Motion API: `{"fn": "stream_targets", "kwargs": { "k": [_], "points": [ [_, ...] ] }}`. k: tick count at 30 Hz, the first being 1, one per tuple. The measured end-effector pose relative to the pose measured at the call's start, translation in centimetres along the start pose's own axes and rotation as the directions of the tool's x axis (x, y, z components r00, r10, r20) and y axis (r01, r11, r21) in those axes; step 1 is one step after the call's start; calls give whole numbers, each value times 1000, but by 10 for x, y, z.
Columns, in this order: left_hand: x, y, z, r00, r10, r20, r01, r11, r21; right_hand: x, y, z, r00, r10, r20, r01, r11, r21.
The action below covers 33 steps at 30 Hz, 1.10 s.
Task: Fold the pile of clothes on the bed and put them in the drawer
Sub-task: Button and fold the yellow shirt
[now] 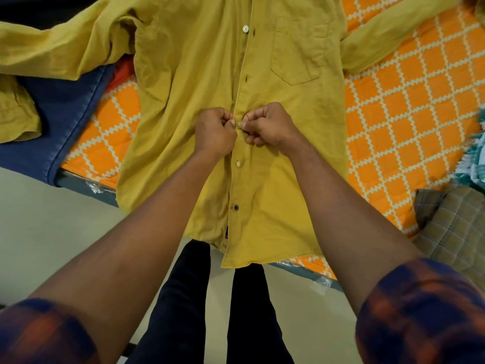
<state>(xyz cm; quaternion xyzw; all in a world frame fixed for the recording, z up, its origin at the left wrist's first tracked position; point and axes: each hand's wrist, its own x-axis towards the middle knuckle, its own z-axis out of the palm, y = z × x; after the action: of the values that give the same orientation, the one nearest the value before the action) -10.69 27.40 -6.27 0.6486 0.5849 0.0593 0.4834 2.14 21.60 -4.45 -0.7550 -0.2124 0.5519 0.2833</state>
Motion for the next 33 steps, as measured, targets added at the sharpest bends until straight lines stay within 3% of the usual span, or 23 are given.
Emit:
{"fn": "stream_targets", "kwargs": {
  "k": [5,8,12,16,22,30,33],
  "points": [
    [0,4,-4,999,30,35,-34,993,113,1,5,3,999,-42,-8,41,998,-42],
    [3,8,-6,994,2,109,-19,987,159,0,13,8,993,-89,-79,92,995,39],
    [3,13,-3,984,-112,141,104,993,60,-2,23,10,987,-91,-129,113,978,174],
    [-2,16,-3,969,-188,161,205,974,-100,-11,29,24,951,-165,-262,207,968,145],
    [7,27,-5,896,-380,230,406,911,-74,-14,32,29,960,-100,-262,166,956,242],
    [8,33,-8,876,-390,285,418,907,-43,-11,27,22,978,-68,-195,114,965,237],
    [8,34,-5,870,-399,291,426,904,-32,-11,33,28,945,-129,-300,191,963,188]
  ]
}}
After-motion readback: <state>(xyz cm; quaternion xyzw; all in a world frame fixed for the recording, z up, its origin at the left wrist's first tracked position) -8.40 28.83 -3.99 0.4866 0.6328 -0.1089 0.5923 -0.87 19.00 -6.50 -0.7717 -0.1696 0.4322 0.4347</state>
